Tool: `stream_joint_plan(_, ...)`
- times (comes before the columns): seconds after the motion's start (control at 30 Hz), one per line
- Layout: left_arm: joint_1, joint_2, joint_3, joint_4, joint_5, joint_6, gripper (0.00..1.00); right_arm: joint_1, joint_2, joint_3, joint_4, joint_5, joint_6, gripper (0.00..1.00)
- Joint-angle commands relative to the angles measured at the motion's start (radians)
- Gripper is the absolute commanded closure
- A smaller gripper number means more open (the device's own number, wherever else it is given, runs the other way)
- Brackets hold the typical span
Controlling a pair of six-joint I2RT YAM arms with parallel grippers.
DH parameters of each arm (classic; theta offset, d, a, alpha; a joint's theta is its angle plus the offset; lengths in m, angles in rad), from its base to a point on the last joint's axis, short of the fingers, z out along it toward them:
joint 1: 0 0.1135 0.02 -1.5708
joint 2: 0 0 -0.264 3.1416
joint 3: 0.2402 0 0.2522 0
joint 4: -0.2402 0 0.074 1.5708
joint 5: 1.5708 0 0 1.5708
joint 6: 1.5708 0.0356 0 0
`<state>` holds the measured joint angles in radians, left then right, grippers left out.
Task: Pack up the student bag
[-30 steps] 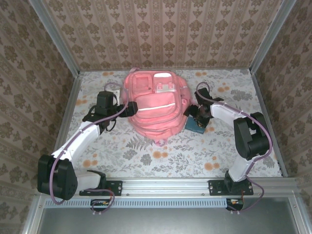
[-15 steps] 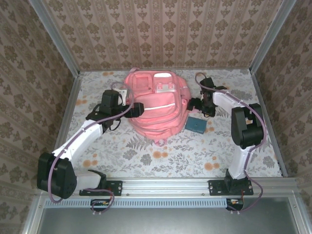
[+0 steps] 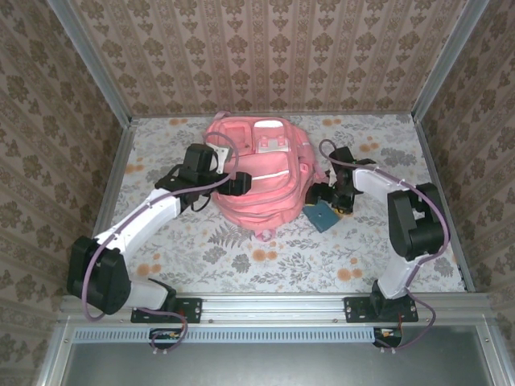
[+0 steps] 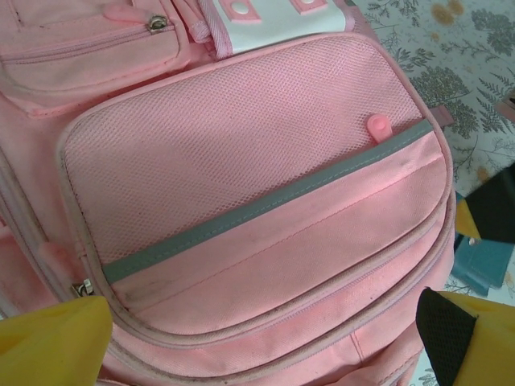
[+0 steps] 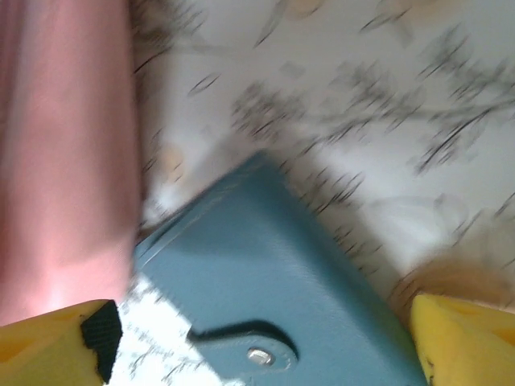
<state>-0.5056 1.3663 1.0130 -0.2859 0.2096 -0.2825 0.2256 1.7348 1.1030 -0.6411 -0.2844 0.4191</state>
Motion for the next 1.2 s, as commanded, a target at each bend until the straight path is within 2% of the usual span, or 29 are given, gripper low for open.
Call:
stream_joint_plan(0.0,-0.010,0.021,0.042,-0.019,0.000,0.030,0.00,0.035,-0.061,-0.016,-0.018,-0.099,0.000,0.13)
stream_joint_plan(0.1,-0.016,0.039,0.055,-0.019,0.014,0.032,0.00,0.044,-0.060,-0.005,-0.021,-0.158,0.009,0.26)
stream_joint_plan(0.13,-0.019,0.043,0.060,-0.020,0.024,0.037,0.00,0.044,-0.061,0.003,-0.022,-0.152,0.008,0.27)
stream_joint_plan(0.23,-0.032,0.065,0.079,-0.038,0.046,0.075,0.00,0.040,-0.049,0.029,-0.055,-0.022,-0.001,0.28)
stream_joint_plan(0.3,-0.045,0.085,0.108,-0.081,0.044,0.118,0.00,0.037,-0.038,0.044,-0.096,0.087,-0.001,0.33)
stream_joint_plan(0.4,-0.070,0.107,0.151,-0.137,0.002,0.167,0.00,0.029,-0.052,0.023,-0.105,0.148,0.004,0.38)
stream_joint_plan(0.57,-0.094,0.127,0.169,-0.141,0.008,0.219,0.00,0.015,-0.070,-0.038,-0.082,0.127,-0.012,0.46)
stream_joint_plan(0.77,-0.132,0.157,0.197,-0.159,0.019,0.339,0.04,-0.006,-0.013,-0.046,-0.090,0.077,-0.058,0.61)
stream_joint_plan(1.03,-0.136,0.204,0.216,-0.170,0.027,0.373,0.08,-0.016,0.050,-0.054,-0.052,-0.032,-0.072,0.70)
stream_joint_plan(1.17,-0.135,0.221,0.227,-0.185,0.030,0.389,0.08,-0.015,0.062,-0.036,-0.072,-0.010,-0.072,0.82)
